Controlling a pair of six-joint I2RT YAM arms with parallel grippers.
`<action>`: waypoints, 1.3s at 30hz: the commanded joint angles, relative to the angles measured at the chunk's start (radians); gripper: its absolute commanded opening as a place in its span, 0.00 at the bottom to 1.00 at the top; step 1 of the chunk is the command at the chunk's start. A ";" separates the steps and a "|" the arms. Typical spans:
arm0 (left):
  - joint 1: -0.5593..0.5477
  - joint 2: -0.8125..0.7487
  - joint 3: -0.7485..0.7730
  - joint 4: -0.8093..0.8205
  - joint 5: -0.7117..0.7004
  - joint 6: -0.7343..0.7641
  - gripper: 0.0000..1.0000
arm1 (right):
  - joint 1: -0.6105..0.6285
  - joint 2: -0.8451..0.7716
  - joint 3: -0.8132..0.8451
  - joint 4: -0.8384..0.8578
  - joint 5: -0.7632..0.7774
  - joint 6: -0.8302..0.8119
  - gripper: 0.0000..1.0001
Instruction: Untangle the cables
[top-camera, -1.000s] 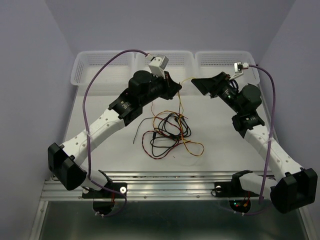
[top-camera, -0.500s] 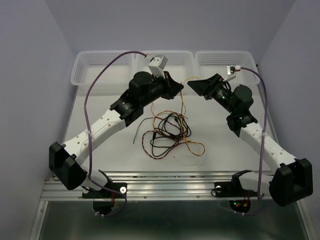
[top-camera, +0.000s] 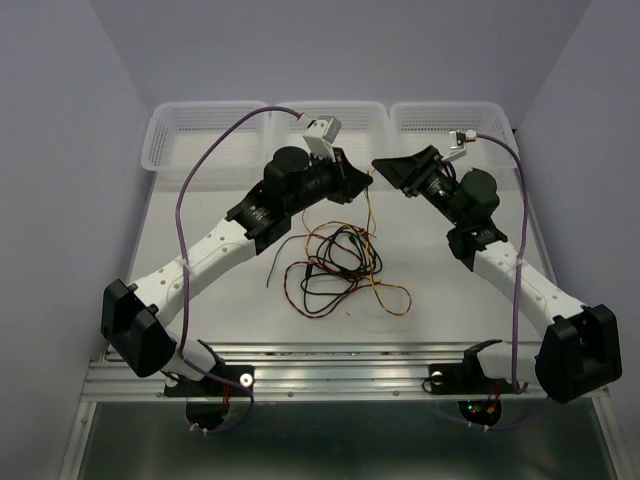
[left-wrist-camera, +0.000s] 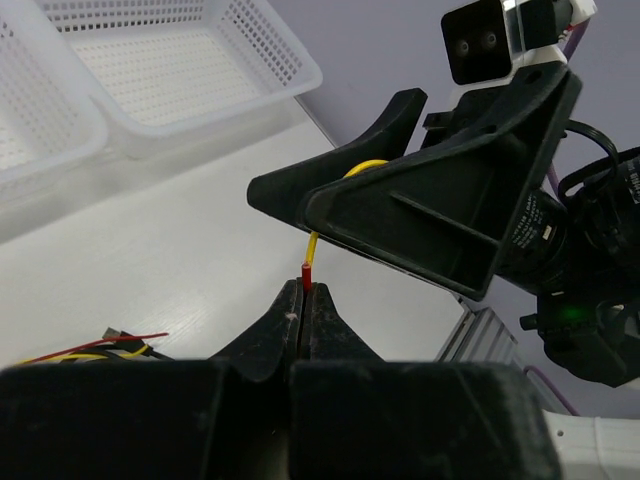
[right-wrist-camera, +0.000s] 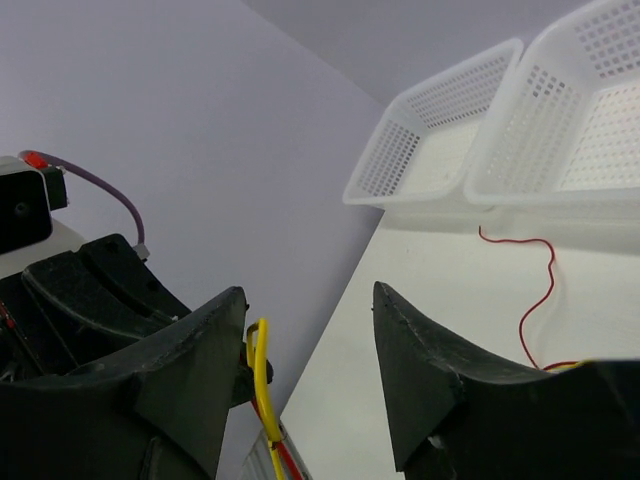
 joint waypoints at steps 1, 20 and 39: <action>-0.008 -0.015 -0.006 0.067 0.031 -0.004 0.00 | 0.012 0.022 0.044 0.096 0.011 0.015 0.50; 0.003 -0.113 -0.086 0.044 -0.129 -0.025 0.00 | 0.012 -0.069 0.024 -0.320 0.445 -0.150 0.01; 0.504 -0.248 0.181 -0.362 -0.485 0.033 0.00 | -0.036 -0.170 0.209 -0.497 1.224 -0.600 0.01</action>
